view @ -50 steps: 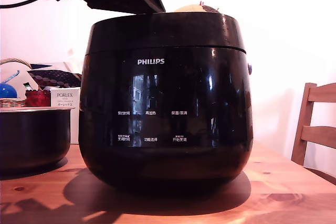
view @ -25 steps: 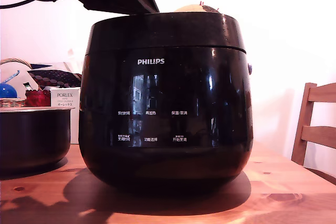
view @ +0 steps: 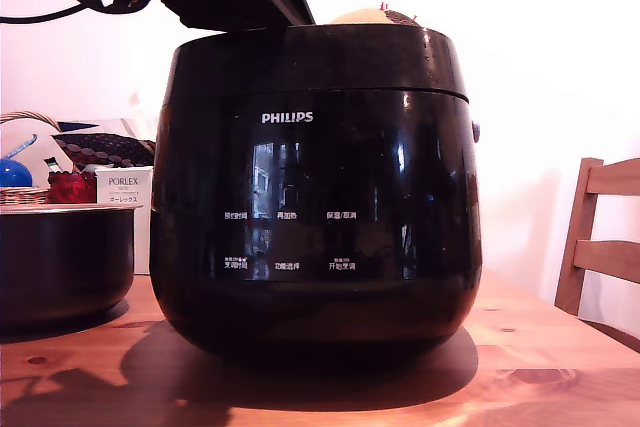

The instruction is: Open the rice cooker by pressing the large metal button on the top of its lid with medium force

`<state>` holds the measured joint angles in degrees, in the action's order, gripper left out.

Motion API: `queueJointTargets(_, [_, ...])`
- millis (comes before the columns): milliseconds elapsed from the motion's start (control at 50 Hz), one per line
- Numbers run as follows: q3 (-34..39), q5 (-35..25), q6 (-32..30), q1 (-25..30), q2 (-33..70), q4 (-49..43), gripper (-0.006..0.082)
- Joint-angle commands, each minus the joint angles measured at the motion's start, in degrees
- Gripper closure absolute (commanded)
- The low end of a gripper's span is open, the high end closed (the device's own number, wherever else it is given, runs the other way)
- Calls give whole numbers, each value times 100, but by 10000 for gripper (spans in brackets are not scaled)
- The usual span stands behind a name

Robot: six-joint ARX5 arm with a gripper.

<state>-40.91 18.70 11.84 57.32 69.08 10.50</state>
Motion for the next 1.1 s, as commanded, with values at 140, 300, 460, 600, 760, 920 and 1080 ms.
queueJointTargets(140, [308, -46, 35, -15, 295, -592, 788])
queueJointTargets(300, [308, -87, 59, -15, 295, -780, 788])
queueJointTargets(460, [308, -92, 94, -15, 295, -929, 788])
queueJointTargets(600, [310, -221, 179, -15, 295, -997, 788])
queueJointTargets(760, [350, -269, 280, -15, 297, -1095, 788])
queueJointTargets(920, [396, -308, 334, -15, 297, -1045, 788])
queueJointTargets(1080, [396, -299, 334, 35, 295, -570, 788])
